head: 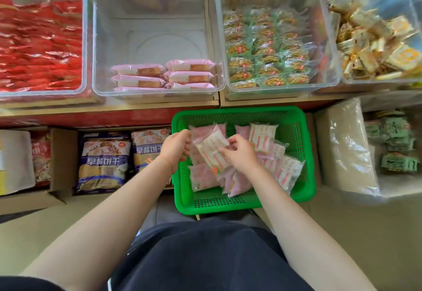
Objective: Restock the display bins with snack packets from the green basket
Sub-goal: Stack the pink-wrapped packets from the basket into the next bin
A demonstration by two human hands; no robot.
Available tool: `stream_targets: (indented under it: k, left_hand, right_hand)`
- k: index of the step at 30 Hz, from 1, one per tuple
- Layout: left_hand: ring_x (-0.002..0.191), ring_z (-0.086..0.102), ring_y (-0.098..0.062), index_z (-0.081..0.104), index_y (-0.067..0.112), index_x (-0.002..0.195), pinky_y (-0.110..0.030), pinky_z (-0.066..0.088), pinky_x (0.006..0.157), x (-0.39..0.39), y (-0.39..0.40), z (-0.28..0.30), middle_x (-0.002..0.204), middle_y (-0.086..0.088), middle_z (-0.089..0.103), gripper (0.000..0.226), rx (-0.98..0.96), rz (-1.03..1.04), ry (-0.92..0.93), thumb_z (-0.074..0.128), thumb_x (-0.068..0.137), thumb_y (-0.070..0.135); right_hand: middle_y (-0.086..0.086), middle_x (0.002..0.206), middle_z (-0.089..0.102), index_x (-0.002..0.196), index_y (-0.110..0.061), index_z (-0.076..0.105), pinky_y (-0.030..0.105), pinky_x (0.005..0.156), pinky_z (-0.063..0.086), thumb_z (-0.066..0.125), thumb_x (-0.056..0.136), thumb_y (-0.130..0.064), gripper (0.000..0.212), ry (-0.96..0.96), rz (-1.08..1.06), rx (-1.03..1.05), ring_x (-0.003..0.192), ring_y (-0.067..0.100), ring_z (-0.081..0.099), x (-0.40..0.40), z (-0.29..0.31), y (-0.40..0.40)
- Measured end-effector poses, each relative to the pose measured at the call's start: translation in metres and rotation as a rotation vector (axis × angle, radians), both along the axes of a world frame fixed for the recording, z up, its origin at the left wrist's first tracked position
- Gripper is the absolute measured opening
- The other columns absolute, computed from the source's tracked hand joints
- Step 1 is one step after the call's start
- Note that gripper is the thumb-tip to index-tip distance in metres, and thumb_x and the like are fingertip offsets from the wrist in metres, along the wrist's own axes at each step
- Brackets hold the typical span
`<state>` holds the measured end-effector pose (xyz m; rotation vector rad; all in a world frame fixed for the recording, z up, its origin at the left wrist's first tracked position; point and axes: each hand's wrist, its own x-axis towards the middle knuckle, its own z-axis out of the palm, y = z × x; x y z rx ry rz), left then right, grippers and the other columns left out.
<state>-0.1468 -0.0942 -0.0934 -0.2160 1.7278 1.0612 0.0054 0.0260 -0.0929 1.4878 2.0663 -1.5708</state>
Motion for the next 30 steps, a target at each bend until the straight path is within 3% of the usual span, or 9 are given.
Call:
stream_targets:
  k: [4, 8, 11, 15, 18, 21, 24, 27, 30]
  left_hand:
    - [0.097, 0.064, -0.019, 0.052, 0.014, 0.119, -0.038, 0.053, 0.081, 0.007, 0.007, 0.003, 0.107, -0.004, 0.063, 0.047, 0.051, -0.012, 0.051, 0.065, 0.088, 0.047]
    - [0.103, 0.066, -0.026, 0.061, 0.019, 0.127, -0.052, 0.048, 0.099, 0.001, 0.004, 0.005, 0.118, -0.01, 0.069, 0.069, 0.19, -0.279, -0.176, 0.076, 0.071, 0.055]
    - [0.098, 0.065, -0.027, 0.067, 0.015, 0.118, -0.046, 0.048, 0.097, -0.002, -0.002, 0.007, 0.114, -0.013, 0.071, 0.056, 0.211, -0.455, -0.273, 0.082, 0.07, 0.04]
    - [0.098, 0.07, -0.028, 0.065, 0.007, 0.114, -0.043, 0.058, 0.088, -0.008, -0.012, -0.002, 0.115, -0.015, 0.071, 0.041, 0.255, -0.22, -0.227, 0.078, 0.078, 0.019]
    - [0.097, 0.072, -0.022, 0.062, 0.011, 0.122, -0.036, 0.057, 0.077, -0.012, -0.025, -0.007, 0.116, -0.009, 0.072, 0.041, 0.205, -0.058, -0.127, 0.075, 0.083, 0.015]
    - [0.107, 0.069, -0.025, 0.053, 0.017, 0.132, -0.043, 0.056, 0.082, -0.016, -0.036, -0.01, 0.124, -0.01, 0.068, 0.056, 0.233, -0.033, -0.174, 0.073, 0.081, 0.006]
    - [0.115, 0.063, -0.028, 0.048, 0.031, 0.137, -0.049, 0.055, 0.086, -0.016, -0.042, -0.006, 0.126, -0.007, 0.067, 0.07, 0.318, -0.033, -0.302, 0.067, 0.081, -0.006]
    - [0.112, 0.065, -0.028, 0.05, 0.022, 0.137, -0.046, 0.058, 0.086, -0.015, -0.045, 0.002, 0.128, -0.012, 0.065, 0.067, 0.411, -0.059, -0.436, 0.065, 0.076, 0.0]
    - [0.111, 0.067, -0.027, 0.054, 0.013, 0.135, -0.044, 0.056, 0.091, -0.016, -0.047, 0.006, 0.131, -0.015, 0.063, 0.055, 0.44, -0.024, -0.506, 0.065, 0.081, 0.013]
  right_hand:
    - [0.004, 0.104, 0.073, 0.113, -0.013, 0.062, 0.037, 0.086, 0.058, 0.075, 0.087, -0.024, 0.031, 0.114, -0.117, -0.186, 0.096, 0.018, 0.071, 0.004, 0.013, 0.017]
    - [-0.003, 0.095, 0.073, 0.115, -0.013, 0.067, 0.015, 0.057, 0.051, 0.07, 0.091, -0.021, 0.025, 0.083, 0.066, -0.355, 0.072, 0.0, 0.07, 0.002, 0.038, 0.029]
    - [-0.006, 0.089, 0.072, 0.102, -0.017, 0.072, 0.016, 0.058, 0.05, 0.062, 0.096, -0.03, 0.017, 0.063, 0.05, -0.355, 0.07, 0.001, 0.068, -0.002, 0.042, 0.031]
    - [0.004, 0.1, 0.071, 0.102, -0.015, 0.071, 0.028, 0.063, 0.049, 0.043, 0.103, -0.026, 0.03, -0.04, -0.146, -0.07, 0.078, 0.017, 0.063, -0.004, 0.017, 0.036]
    - [0.007, 0.114, 0.067, 0.119, -0.016, 0.066, 0.03, 0.073, 0.047, 0.042, 0.099, -0.017, 0.031, -0.201, 0.183, 0.129, 0.092, 0.021, 0.061, 0.001, -0.004, 0.035]
    - [0.009, 0.123, 0.062, 0.137, -0.023, 0.052, 0.042, 0.088, 0.051, 0.045, 0.094, -0.019, 0.044, -0.403, 0.55, 0.146, 0.106, 0.028, 0.06, 0.004, -0.023, 0.018]
    - [0.016, 0.146, 0.039, 0.151, -0.033, 0.031, 0.055, 0.109, 0.032, 0.053, 0.093, -0.033, 0.062, -0.629, 0.875, 0.249, 0.137, 0.037, 0.033, 0.007, -0.037, -0.003]
    - [0.02, 0.151, 0.027, 0.149, -0.035, 0.03, 0.057, 0.112, 0.023, 0.053, 0.092, -0.029, 0.062, -0.72, 0.961, 0.322, 0.142, 0.038, 0.021, 0.0, -0.032, -0.012]
    - [0.015, 0.149, 0.032, 0.139, -0.021, 0.048, 0.05, 0.11, 0.027, 0.05, 0.095, -0.023, 0.043, -0.655, 0.958, 0.455, 0.138, 0.034, 0.026, -0.005, -0.026, -0.022]
